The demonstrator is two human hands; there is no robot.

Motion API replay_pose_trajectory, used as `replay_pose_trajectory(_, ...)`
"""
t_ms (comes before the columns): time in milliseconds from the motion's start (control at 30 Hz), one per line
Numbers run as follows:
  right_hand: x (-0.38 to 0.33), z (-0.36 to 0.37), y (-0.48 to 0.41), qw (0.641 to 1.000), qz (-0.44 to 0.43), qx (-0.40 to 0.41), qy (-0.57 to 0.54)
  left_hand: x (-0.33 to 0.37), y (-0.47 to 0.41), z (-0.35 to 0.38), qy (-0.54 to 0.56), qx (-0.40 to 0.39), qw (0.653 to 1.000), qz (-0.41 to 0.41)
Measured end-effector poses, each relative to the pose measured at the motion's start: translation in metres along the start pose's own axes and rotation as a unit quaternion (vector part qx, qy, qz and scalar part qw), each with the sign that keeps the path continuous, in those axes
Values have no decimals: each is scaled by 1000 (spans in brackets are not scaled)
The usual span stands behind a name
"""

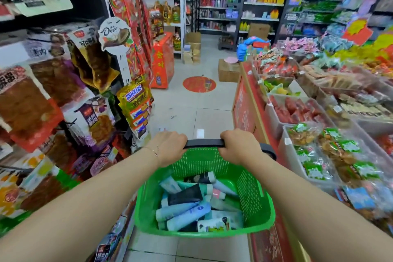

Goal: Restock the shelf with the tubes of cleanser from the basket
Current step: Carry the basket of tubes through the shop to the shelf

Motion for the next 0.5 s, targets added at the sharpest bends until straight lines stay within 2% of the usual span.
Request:
replay_pose_trajectory(133, 24, 18, -73, 1000, 4, -1, -1, -34, -73, 9, 15, -4, 1000, -6)
replay_pose_trajectory(500, 103, 56, -268, 998, 50, -35, -16, -111, -280, 10, 23, -16, 998, 50)
Point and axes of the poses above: each hand's wrist, its own y-axis away from the middle knuckle, its own z-axis out of the palm, x = y × z, the point moved 10 cm from there along -y, towards the middle knuckle, and after that the axes turned 8 degrees about y, right-handed, at the moved point
